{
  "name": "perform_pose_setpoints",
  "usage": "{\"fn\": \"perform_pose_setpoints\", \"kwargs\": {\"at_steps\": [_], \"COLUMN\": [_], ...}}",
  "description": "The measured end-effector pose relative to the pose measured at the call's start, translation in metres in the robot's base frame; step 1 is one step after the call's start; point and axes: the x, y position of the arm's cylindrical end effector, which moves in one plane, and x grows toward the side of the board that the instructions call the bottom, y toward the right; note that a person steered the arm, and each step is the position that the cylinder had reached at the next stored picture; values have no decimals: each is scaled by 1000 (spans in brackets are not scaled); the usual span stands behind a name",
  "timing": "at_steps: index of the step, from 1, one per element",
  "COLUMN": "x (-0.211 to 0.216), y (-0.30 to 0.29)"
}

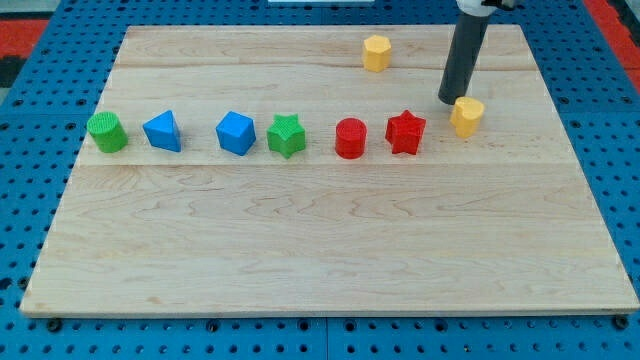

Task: Push the yellow heart to the right of the red star

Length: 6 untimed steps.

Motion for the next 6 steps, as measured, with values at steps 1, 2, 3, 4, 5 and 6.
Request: {"fn": "perform_pose_setpoints", "kwargs": {"at_steps": [1,2,3,4,5,6], "x": [14,12,-13,-35,-58,-104], "y": [0,-5,-87,-168,-224,-244]}}
